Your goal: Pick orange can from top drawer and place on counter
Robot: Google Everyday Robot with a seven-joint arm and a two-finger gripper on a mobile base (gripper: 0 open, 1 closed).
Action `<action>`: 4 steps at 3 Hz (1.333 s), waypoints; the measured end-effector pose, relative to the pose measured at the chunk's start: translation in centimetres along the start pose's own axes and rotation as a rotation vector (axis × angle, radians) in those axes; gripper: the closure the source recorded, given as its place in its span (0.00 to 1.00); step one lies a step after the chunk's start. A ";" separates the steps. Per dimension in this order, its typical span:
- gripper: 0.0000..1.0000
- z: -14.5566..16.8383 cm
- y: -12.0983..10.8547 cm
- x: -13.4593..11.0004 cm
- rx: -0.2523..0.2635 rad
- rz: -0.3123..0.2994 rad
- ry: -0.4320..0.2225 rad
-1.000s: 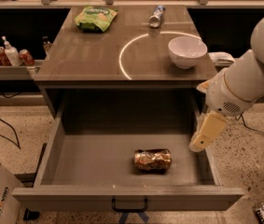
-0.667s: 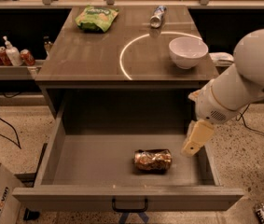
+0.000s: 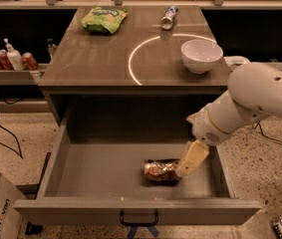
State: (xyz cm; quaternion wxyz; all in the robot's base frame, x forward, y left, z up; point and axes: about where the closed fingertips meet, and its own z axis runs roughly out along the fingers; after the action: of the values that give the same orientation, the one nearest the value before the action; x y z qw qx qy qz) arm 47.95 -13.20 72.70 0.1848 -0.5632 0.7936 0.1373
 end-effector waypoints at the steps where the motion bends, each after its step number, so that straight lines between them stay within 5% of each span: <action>1: 0.00 3.1 0.4 0.0 -0.052 0.031 -0.023; 4: 0.00 10.6 1.7 1.0 -0.168 0.139 -0.073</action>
Offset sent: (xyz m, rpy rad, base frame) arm 0.0015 0.0374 -0.0857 0.1470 0.1425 -0.0538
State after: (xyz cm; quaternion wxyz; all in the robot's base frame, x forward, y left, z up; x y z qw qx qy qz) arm 47.52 -8.94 62.78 0.1557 -0.5148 0.8093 0.2364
